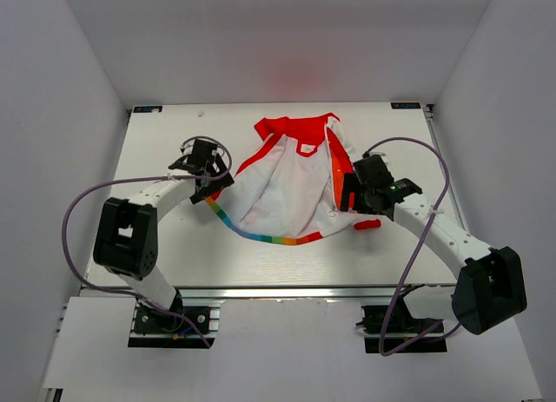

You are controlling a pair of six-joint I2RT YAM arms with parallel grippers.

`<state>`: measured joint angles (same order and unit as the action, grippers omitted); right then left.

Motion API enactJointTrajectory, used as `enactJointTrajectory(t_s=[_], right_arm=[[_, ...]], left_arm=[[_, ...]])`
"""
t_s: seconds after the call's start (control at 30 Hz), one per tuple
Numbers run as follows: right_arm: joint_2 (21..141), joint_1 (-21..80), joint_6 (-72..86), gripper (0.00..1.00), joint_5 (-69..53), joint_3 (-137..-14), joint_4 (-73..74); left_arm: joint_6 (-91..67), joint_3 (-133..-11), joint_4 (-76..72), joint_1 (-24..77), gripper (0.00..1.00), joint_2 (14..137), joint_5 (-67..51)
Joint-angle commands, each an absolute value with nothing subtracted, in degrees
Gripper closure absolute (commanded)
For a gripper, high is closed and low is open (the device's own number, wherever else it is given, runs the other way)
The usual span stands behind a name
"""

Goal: Zip up the jacket

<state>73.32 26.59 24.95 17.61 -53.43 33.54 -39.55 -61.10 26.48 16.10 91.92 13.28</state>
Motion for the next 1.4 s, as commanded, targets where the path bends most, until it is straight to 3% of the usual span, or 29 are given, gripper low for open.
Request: enactJointTrajectory(t_s=[0.0,0.23,0.33,0.4,0.43,0.5,0.53,0.6,0.63,0.83,1.0,1.23,1.37], right_arm=[[73.39,26.28,24.17,0.11,18.19,-55.02,34.28],[72.16,26.28,24.7,0.11,18.9,-54.14,34.72],[71.46,26.1,24.96,0.11,19.33,-53.88,35.15],[71.19,26.19,25.05,0.11,19.77,-53.79,35.33],[70.67,26.1,24.96,0.11,19.95,-53.79,35.59],[70.14,26.19,24.96,0.11,20.39,-53.79,35.6],[69.7,26.19,25.05,0.11,20.48,-53.79,35.6],[69.52,26.19,25.05,0.11,20.57,-53.79,35.6],[69.43,26.19,24.96,0.11,20.65,-53.7,35.6],[69.61,26.19,24.96,0.11,20.74,-53.61,35.16],[69.17,26.19,25.14,0.12,21.36,-52.82,34.63],[68.73,26.02,28.64,0.11,24.08,-52.47,37.43],[67.86,24.79,32.42,0.11,25.93,-52.3,39.72]], left_arm=[[-39.46,-61.34,26.62,15.73,0.02,96.57,9.4],[-41.92,-64.32,29.44,15.03,0.03,106.06,12.04],[-42.98,-65.83,31.03,14.68,0.12,109.5,13.19],[-43.24,-65.74,30.42,14.33,0.25,111.88,11.96],[-43.42,-65.48,30.32,14.07,0.39,112.41,11.78],[-43.59,-65.22,29.71,13.89,0.49,113.2,11.25],[-43.59,-65.13,29.62,13.89,0.65,113.29,11.08],[-43.51,-65.21,29.62,13.8,0.85,112.51,10.99],[-43.42,-65.3,29.71,13.8,1.0,112.06,11.33],[-42.19,-67.06,32.96,14.5,1.0,104.25,16.25],[-40.43,-68.9,36.54,21.6,1.0,95.64,29.33],[-34.55,-74.88,42.53,47.41,1.0,96.67,44.54],[-35.68,-80.48,54.1,59.48,1.0,105.61,51.06]])
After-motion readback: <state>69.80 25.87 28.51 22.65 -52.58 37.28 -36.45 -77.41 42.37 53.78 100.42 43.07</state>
